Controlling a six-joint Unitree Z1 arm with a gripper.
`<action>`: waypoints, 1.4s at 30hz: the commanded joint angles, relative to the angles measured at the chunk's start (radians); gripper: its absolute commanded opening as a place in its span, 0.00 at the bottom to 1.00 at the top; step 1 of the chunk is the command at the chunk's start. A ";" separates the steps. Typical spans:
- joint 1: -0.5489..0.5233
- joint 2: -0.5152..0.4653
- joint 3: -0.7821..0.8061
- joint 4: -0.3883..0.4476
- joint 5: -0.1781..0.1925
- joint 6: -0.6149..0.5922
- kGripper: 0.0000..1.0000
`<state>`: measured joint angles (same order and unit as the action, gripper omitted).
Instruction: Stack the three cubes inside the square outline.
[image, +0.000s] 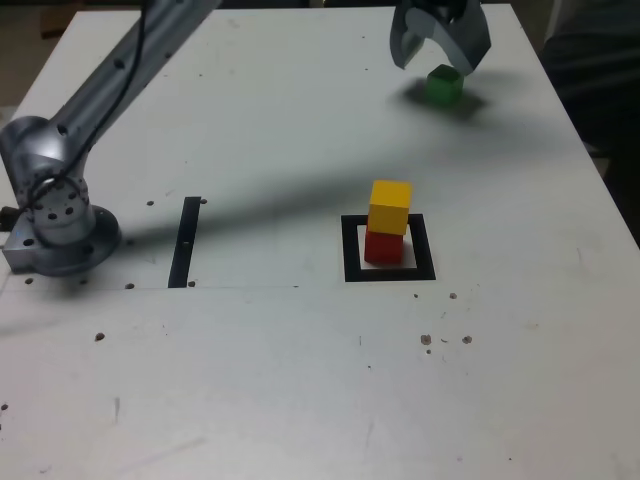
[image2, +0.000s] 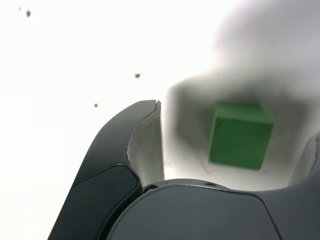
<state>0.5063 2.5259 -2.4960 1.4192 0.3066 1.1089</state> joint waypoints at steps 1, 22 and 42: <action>-0.001 0.027 -0.037 0.015 0.002 0.010 0.98; -0.040 0.109 -0.143 0.074 -0.010 0.001 0.50; -0.042 0.076 -0.130 0.087 -0.022 0.008 0.29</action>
<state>0.4667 2.6196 -2.6277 1.5036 0.2854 1.1153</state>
